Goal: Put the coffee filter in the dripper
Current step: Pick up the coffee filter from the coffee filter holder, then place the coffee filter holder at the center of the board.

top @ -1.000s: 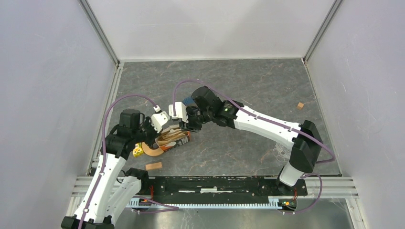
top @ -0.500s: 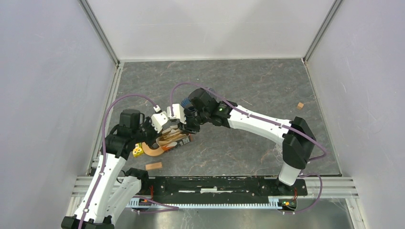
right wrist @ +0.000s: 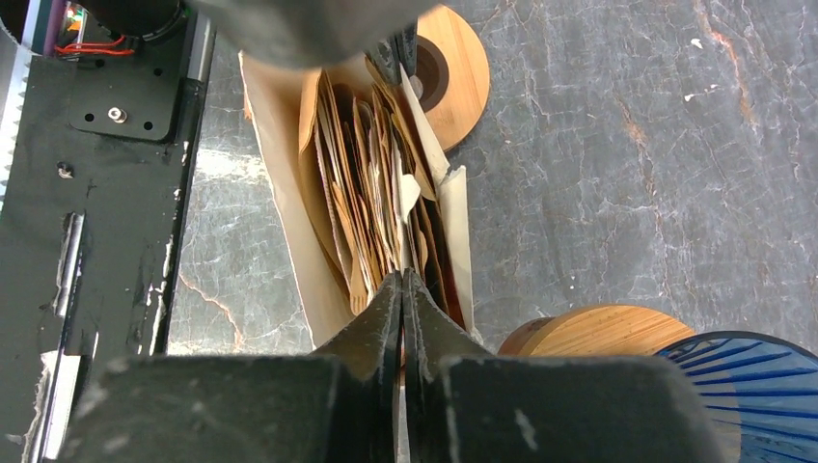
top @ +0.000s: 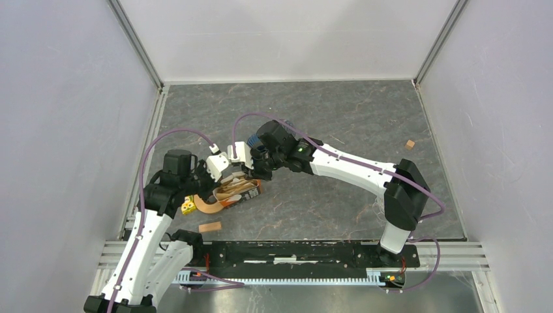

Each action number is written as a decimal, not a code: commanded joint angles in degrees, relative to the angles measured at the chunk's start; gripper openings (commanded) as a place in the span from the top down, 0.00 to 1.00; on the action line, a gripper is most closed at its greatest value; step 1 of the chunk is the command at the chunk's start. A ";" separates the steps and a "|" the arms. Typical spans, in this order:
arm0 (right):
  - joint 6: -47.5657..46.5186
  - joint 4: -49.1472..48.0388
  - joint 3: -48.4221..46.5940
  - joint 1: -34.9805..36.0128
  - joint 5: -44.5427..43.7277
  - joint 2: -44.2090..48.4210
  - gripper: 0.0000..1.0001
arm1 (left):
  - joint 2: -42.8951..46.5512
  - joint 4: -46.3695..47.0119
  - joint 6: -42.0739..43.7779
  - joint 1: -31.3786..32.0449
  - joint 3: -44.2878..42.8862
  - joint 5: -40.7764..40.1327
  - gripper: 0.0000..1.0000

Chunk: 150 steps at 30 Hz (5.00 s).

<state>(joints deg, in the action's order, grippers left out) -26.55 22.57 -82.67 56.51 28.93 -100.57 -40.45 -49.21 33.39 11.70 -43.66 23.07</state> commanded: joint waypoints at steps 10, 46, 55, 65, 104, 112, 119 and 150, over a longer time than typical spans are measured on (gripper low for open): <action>3.08 -1.04 -2.27 -1.92 2.12 3.16 1.00 | 0.80 3.68 -1.75 0.02 0.48 -0.21 0.98; -0.53 2.35 -0.78 -2.54 1.06 6.75 0.36 | -0.19 4.41 -1.36 -0.01 0.11 -1.36 0.98; -0.23 2.71 -3.12 -2.45 2.77 2.59 0.50 | -0.16 4.39 -1.49 -0.01 0.06 -1.44 0.98; 1.56 3.45 -5.91 -2.69 4.47 3.97 0.97 | 0.12 4.06 -1.74 -0.01 -0.56 -2.57 0.98; -0.90 -0.59 11.42 -12.33 9.45 25.93 1.00 | -17.42 18.71 -5.16 -9.06 -12.47 -28.68 0.98; -0.70 -1.51 13.48 -13.83 9.05 27.80 1.00 | -23.23 28.56 -11.96 -11.57 -6.61 -27.23 0.98; -0.44 -2.20 14.59 -14.59 9.05 28.22 1.00 | -26.25 29.37 -17.85 -15.46 -6.14 -24.40 0.95; -14.58 1.57 19.77 -15.15 13.18 31.44 1.00 | -12.91 8.75 -16.39 -10.65 -26.98 25.41 0.16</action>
<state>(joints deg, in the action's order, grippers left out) -34.79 22.46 -64.12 41.12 39.42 -70.81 -53.45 -31.22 17.82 -3.95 -66.02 26.79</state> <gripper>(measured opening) 0.009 0.877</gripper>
